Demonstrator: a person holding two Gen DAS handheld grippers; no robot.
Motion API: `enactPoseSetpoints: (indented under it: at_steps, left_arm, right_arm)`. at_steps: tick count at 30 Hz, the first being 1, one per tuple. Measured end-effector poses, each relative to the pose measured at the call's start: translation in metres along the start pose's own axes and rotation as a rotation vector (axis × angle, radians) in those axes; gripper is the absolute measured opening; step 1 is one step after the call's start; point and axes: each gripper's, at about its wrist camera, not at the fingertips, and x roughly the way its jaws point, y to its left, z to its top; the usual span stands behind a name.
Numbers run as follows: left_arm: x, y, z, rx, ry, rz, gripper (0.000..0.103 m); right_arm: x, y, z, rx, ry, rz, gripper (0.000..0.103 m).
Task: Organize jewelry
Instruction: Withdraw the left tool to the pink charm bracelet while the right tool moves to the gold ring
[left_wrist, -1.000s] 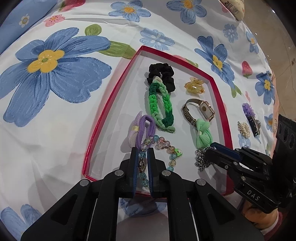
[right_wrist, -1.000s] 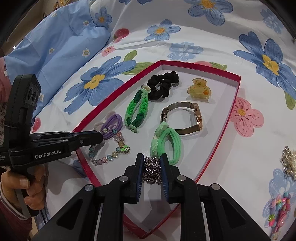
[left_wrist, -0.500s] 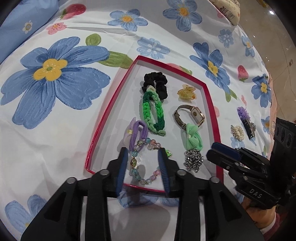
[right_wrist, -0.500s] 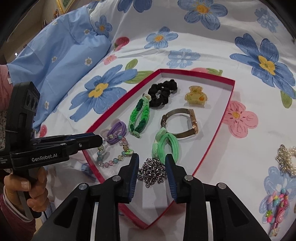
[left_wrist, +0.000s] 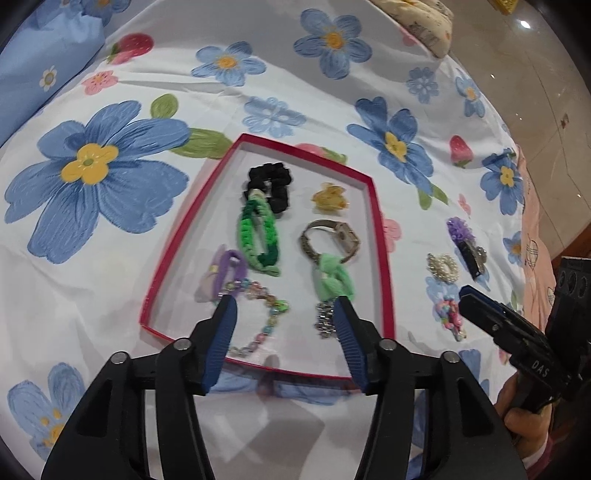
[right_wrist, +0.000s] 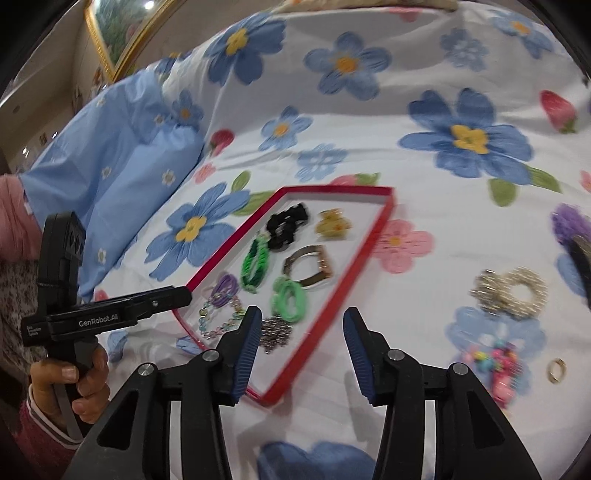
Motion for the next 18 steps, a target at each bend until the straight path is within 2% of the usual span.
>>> enactPoseSetpoints:
  at_steps: [9, 18]
  left_arm:
    - [-0.005, -0.039, -0.005, 0.063, 0.004, -0.046, 0.054]
    - [-0.004, -0.073, -0.009, 0.121, 0.019, -0.074, 0.056]
  right_arm:
    - [-0.055, -0.047, -0.012, 0.099, -0.078, -0.084, 0.052]
    - [-0.09, -0.087, -0.031, 0.171, -0.115, -0.158, 0.053]
